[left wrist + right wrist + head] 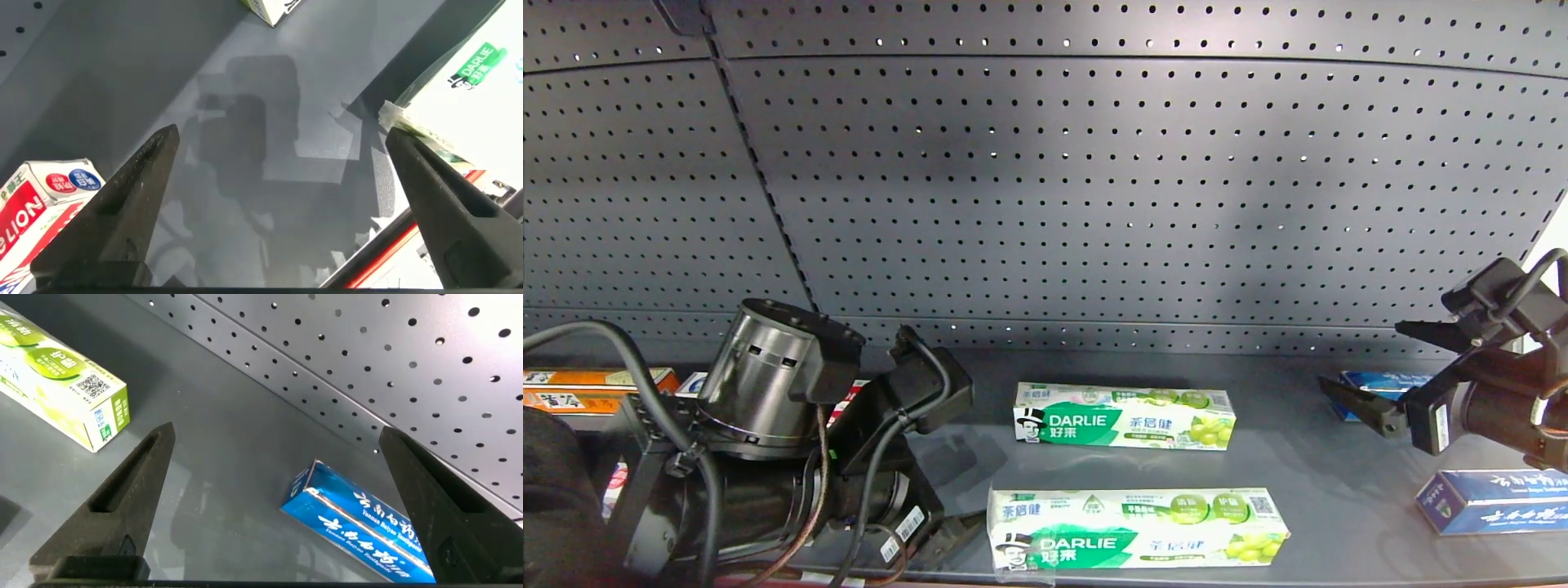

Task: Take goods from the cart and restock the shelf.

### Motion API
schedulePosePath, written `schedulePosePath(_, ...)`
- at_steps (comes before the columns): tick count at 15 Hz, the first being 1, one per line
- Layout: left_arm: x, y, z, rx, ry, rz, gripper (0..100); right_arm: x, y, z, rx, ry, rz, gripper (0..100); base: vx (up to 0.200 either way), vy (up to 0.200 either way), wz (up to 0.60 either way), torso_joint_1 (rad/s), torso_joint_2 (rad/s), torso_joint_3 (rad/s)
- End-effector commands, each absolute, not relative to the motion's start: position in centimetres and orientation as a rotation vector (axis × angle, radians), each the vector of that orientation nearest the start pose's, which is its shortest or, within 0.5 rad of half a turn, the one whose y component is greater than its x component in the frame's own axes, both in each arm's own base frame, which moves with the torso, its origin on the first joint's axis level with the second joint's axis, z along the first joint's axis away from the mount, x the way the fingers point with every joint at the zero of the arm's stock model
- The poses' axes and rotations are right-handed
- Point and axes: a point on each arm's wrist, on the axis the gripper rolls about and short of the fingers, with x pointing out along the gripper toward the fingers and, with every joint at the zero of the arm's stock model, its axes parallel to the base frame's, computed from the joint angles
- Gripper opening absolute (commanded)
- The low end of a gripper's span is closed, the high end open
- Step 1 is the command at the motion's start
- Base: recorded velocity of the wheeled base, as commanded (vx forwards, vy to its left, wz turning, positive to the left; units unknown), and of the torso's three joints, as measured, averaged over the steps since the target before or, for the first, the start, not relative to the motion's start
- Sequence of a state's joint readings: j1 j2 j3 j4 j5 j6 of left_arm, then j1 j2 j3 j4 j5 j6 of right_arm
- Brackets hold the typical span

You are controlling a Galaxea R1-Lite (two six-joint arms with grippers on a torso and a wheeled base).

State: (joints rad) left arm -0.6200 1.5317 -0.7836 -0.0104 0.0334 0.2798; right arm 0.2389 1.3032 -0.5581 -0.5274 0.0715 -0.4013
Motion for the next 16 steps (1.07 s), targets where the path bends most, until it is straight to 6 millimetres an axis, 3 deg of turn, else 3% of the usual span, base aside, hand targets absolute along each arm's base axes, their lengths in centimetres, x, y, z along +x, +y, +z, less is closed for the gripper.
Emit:
schedulePosePath(1,19.8,-14.08,16.84,0.5,0.625,-0.657,100,19.39,4.9,20.41,-0.415,0.153,0.35,100,0.0,0.0,0.0,0.0,0.0,0.0)
schedulePosePath(16,19.85,-14.16,16.84,0.5,0.624,-0.662,100,19.33,4.85,20.31,-0.416,0.156,0.348,100,0.0,0.0,0.0,0.0,0.0,0.0)
